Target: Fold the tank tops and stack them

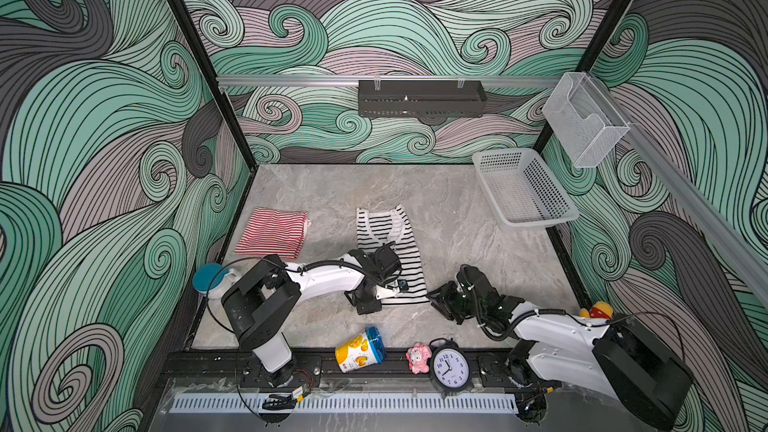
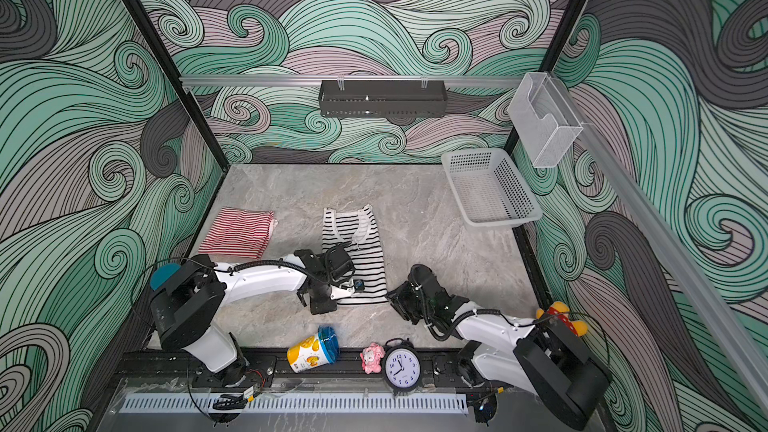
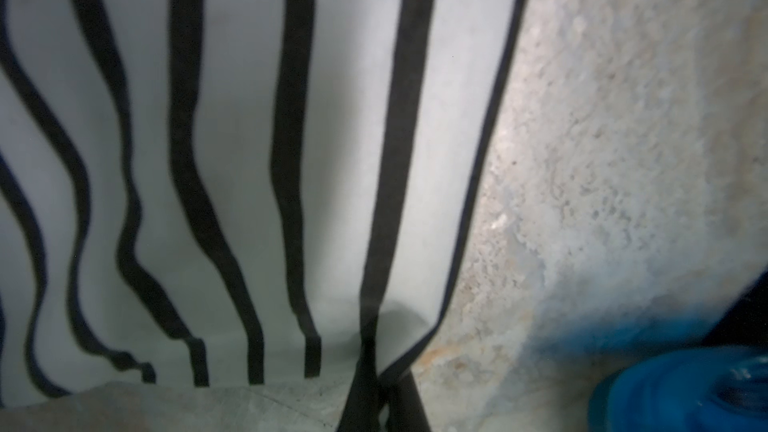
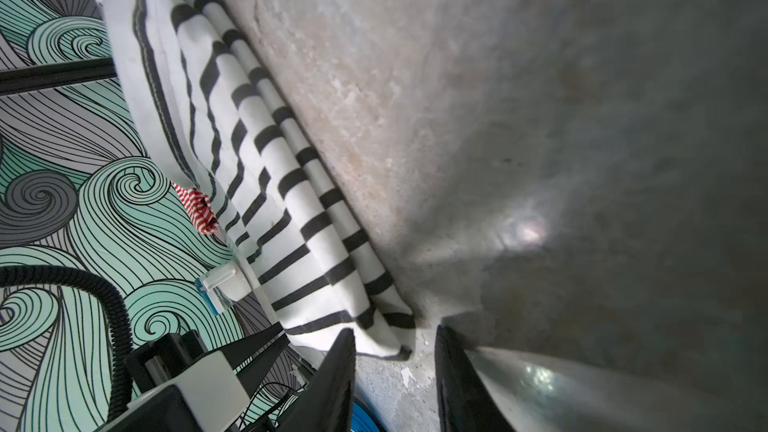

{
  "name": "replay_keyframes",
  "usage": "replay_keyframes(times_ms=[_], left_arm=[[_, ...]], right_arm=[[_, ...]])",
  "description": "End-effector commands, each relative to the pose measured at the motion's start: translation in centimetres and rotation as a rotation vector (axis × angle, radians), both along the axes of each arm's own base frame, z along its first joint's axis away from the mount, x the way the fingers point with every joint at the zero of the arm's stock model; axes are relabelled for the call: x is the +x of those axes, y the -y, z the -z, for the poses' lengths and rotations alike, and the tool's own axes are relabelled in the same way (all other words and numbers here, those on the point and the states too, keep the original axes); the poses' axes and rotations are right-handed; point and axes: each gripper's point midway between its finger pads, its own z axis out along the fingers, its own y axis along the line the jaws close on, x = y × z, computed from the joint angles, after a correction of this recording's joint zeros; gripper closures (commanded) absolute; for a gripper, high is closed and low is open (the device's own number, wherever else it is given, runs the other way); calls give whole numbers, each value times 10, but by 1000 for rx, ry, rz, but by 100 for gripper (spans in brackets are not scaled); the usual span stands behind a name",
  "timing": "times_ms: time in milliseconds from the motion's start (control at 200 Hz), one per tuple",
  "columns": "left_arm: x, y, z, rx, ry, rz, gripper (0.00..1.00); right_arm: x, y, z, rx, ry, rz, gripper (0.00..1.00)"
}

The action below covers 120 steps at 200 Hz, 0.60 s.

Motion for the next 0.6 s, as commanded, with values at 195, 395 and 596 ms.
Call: replay_keyframes(times_ms=[195, 395, 596], left_arm=[[-1, 4, -6, -4, -19, -7, 100], [-2, 3, -5, -1, -24, -7, 100], [-4, 1, -4, 5, -28, -5, 100]], right_arm=[[-25, 10, 39, -109, -147, -32, 64], [-25, 14, 41, -121, -139, -11, 68], [-22, 21, 39, -132, -113, 21, 73]])
